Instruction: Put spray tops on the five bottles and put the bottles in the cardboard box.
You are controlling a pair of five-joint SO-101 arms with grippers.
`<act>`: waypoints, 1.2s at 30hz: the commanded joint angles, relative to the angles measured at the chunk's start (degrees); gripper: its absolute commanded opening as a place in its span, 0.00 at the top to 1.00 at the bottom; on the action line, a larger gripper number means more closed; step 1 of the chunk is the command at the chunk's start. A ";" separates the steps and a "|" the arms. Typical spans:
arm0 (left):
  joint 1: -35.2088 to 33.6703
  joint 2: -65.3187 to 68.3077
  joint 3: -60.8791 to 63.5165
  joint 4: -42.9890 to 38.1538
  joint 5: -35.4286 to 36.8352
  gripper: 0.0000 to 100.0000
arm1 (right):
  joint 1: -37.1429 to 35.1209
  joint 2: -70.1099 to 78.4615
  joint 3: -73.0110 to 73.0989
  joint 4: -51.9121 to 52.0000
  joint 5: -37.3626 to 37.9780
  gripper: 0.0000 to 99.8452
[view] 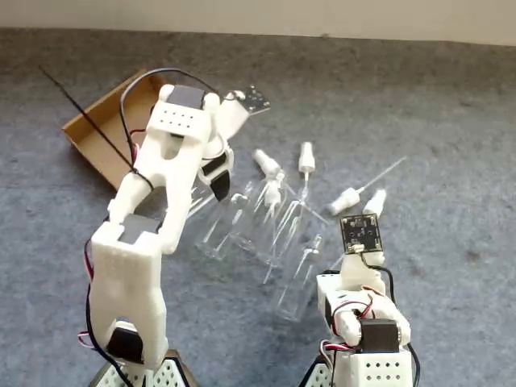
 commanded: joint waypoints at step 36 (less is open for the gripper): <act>0.40 1.36 -6.29 8.18 -5.19 0.92 | -0.22 -0.48 8.66 0.40 -0.53 1.00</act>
